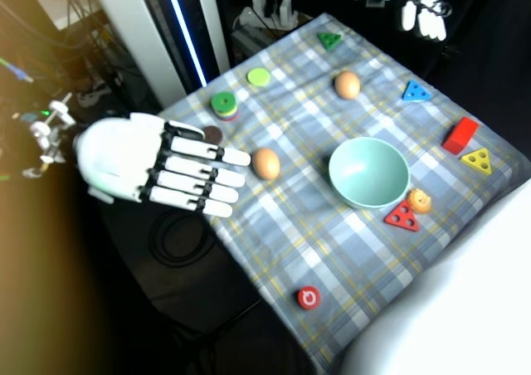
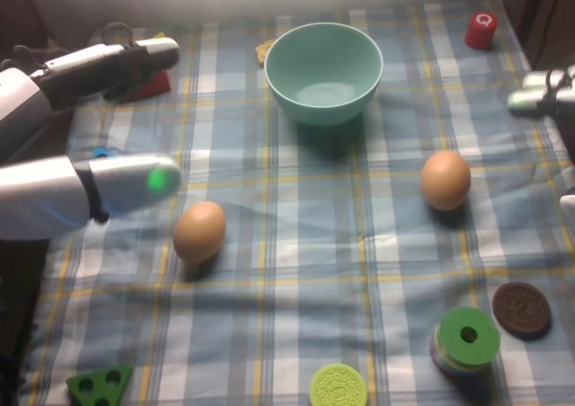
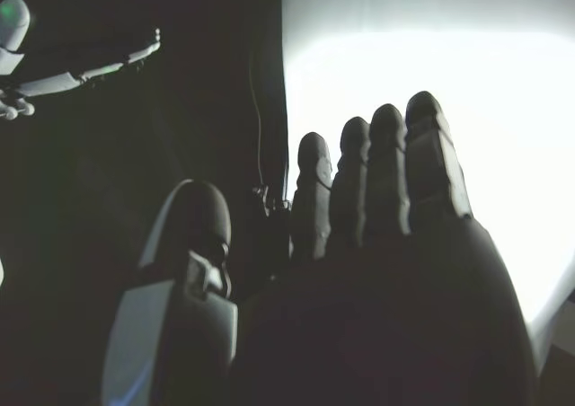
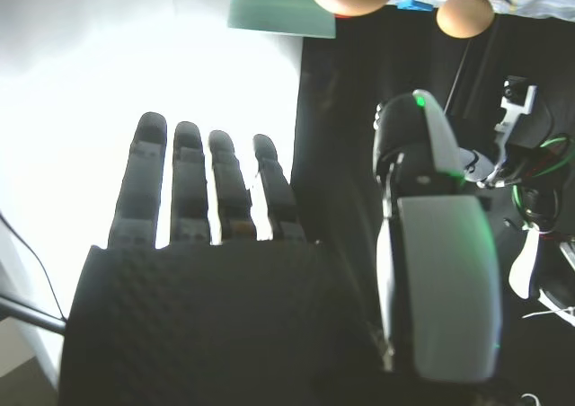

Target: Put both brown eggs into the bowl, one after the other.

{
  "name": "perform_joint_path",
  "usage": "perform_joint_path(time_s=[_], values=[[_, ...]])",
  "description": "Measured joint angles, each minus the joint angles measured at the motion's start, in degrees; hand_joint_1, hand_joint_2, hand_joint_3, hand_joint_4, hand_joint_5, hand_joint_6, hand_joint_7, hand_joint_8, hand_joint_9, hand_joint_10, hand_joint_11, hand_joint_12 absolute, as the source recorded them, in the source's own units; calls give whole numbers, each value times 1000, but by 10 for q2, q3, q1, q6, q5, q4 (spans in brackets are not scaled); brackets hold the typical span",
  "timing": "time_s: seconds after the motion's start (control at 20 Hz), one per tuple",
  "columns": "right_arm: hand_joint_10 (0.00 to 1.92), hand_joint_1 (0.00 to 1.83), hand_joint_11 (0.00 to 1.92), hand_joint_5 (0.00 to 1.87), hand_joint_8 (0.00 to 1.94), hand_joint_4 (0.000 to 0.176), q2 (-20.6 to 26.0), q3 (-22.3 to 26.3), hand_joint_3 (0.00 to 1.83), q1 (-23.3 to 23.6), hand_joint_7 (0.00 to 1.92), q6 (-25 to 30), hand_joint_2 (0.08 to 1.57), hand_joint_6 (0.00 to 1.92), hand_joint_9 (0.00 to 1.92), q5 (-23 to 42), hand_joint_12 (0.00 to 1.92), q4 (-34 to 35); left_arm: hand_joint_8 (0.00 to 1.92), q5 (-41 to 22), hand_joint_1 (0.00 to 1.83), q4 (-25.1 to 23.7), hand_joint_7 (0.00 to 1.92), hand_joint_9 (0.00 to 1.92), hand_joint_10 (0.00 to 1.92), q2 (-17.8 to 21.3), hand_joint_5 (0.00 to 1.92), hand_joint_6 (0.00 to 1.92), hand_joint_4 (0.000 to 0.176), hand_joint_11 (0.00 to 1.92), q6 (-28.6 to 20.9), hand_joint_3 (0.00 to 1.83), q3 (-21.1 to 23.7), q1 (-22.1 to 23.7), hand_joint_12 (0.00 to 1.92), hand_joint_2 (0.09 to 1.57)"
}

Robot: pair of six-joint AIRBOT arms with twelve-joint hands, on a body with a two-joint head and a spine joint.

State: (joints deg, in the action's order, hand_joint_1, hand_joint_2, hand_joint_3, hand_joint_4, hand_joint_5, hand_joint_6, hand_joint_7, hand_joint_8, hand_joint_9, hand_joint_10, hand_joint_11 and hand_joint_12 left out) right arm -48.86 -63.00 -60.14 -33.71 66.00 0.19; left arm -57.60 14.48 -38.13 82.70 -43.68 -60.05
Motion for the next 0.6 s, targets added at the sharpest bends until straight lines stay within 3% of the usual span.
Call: perform_joint_path(time_s=[0.1, 0.15, 0.2, 0.25, 0.35, 0.5, 0.6], values=[[15, 717, 234, 425, 12, 0, -2, 0, 5, 0, 472, 8, 1212, 1, 453, 6, 494, -3, 7, 24, 662, -13, 372, 379, 17, 0, 381, 8, 160, 0, 0, 0, -8, 7, 864, 958], [12, 699, 259, 427, 10, 0, -2, 0, 3, 0, 485, 12, 1212, 1, 464, 10, 500, -7, 1, 42, 654, -17, 343, 372, 7, 0, 313, 1, 173, 0, 3, 1, -12, 15, 853, 968], [3, 703, 282, 425, 1, 0, -2, 0, 0, 0, 496, 13, 1214, 0, 473, 13, 479, -10, 4, 62, 697, -20, 360, 398, 10, -4, 312, 2, 175, 0, 23, 0, -18, 28, 878, 945], [7, 699, 312, 433, 5, 0, -2, 0, 0, 0, 510, 14, 1215, 3, 489, 16, 485, -14, 10, 94, 766, -17, 409, 446, 16, -12, 358, 9, 176, 0, 54, 0, -23, 45, 769, 916], [1, 702, 327, 446, 1, 0, -2, 0, 0, 0, 522, 20, 1216, 1, 494, 20, 414, -20, 6, 173, 822, -2, 433, 471, 12, -36, 377, 5, 176, 0, 167, 0, -28, 80, 787, 884], [0, 664, 401, 478, 0, 0, -2, 0, 0, 3, 561, 21, 1221, 1, 558, 27, 322, -26, 2, 237, 783, 45, 420, 459, 1, -72, 353, 1, 176, 0, 323, 5, -27, 101, 681, 912], [0, 628, 395, 466, 0, 0, -2, 0, 0, 6, 551, 21, 1232, 0, 537, 32, 225, -28, 3, 264, 810, 71, 445, 463, 5, -84, 387, 3, 176, 0, 375, 2, -33, 107, 635, 910]])
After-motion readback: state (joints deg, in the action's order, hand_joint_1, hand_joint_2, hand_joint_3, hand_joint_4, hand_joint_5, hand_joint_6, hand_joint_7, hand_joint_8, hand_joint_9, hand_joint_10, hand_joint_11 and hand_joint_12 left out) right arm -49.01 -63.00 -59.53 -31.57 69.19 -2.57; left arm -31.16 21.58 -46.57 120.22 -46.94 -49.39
